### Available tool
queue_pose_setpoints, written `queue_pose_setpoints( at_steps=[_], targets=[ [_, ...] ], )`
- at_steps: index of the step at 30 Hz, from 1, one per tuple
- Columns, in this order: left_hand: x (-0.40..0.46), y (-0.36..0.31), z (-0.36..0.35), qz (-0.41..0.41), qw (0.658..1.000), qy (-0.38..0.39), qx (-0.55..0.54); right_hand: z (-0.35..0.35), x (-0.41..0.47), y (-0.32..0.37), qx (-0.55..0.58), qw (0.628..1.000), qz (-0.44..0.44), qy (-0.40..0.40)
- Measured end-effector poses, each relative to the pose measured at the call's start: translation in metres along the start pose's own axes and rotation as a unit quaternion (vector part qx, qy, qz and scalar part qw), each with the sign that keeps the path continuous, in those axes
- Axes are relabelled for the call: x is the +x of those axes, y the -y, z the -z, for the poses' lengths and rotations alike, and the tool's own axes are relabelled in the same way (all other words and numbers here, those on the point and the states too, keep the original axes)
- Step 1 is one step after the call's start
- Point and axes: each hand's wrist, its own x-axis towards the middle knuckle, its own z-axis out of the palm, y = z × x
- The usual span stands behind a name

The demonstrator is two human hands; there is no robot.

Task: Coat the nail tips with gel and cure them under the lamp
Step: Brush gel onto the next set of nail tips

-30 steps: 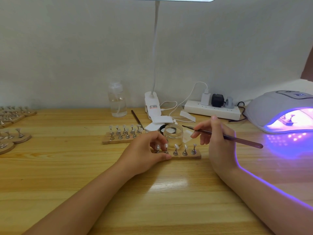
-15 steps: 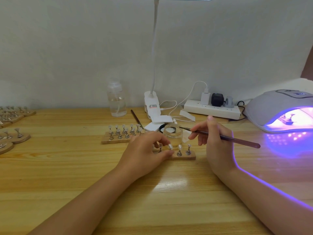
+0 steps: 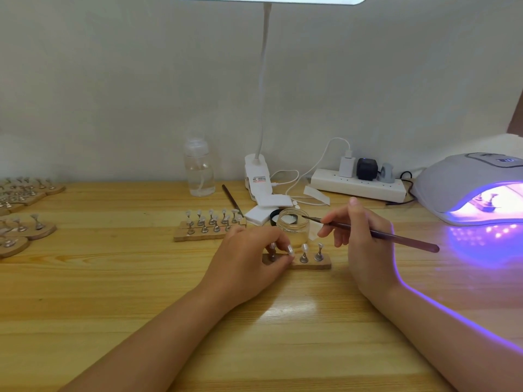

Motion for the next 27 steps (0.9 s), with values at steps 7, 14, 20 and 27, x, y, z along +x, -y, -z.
queue_pose_setpoints(
  at_steps=[7,14,20,27],
  targets=[
    [-0.001,0.001,0.000,-0.050,0.996,-0.066,-0.037,0.000,0.001,0.001,-0.037,0.999,-0.001,0.008],
    [-0.001,0.001,0.002,0.010,0.982,-0.126,-0.137,0.000,0.002,0.005,-0.057,0.998,-0.007,0.004],
    [-0.001,-0.001,0.003,0.020,0.978,-0.133,-0.161,0.002,0.011,0.012,-0.042,0.998,-0.038,0.009],
    [0.001,0.000,0.004,0.012,0.975,-0.134,-0.178,0.005,0.037,0.017,-0.108,0.993,-0.038,0.016]
  ],
)
